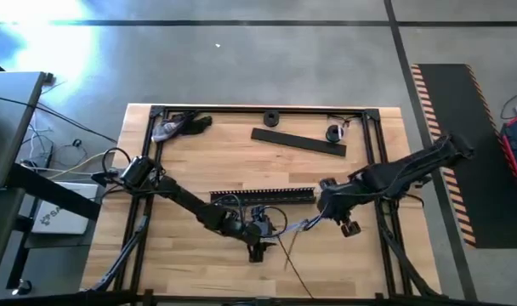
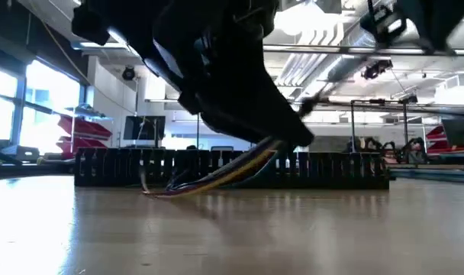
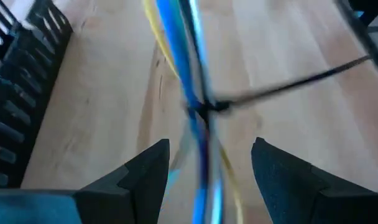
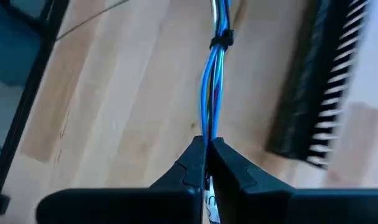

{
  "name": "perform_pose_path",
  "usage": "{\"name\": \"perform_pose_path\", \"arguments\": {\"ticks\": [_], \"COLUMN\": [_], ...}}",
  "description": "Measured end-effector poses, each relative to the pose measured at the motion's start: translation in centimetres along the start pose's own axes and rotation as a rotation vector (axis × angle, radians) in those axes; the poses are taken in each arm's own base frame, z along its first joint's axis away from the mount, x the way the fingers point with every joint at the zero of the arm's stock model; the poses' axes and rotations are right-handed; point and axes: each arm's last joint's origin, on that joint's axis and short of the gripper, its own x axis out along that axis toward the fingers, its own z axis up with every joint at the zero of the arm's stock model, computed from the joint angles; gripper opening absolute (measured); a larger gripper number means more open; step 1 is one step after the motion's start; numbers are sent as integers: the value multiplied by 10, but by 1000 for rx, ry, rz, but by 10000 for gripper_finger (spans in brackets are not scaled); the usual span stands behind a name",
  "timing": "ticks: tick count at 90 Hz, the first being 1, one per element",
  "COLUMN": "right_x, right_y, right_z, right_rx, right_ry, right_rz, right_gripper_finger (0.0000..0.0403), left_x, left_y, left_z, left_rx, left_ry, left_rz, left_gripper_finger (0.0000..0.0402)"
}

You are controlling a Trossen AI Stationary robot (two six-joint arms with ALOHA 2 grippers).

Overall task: Ziptie cables
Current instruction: Put the cable wires into the black cable duct

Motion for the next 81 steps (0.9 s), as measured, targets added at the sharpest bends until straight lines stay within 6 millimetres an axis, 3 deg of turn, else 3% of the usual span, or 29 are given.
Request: {"name": "perform_pose_path", "arguments": {"ticks": [11,19,25,36,41,62,81], "right_x": [-13,-21,-23,-33,-38,-48,-35], "right_y": [0,2,4,11,16,30,33], "right_z": [5,7,6,1,-1,-2,-5], "right_rx": [-3,-2,6,28,36,45,54], "right_ry": [-44,-62,-43,8,27,13,1], "right_rz": [-22,-24,-40,-85,-108,-148,-190], "right_gripper_finger": [0,0,0,0,0,1,1], "left_x": [2,2,1,-1,-3,-36,-90], "left_y": [2,2,0,-6,-9,-25,-26], "left_z": [-2,-3,-5,-7,-6,38,79], "left_rx": [-24,-51,-50,-59,-59,-18,7], "left_ry": [9,7,16,47,71,185,363], "left_rz": [12,44,59,73,89,123,208], "left_gripper_finger": [203,178,139,32,13,2,1]}}
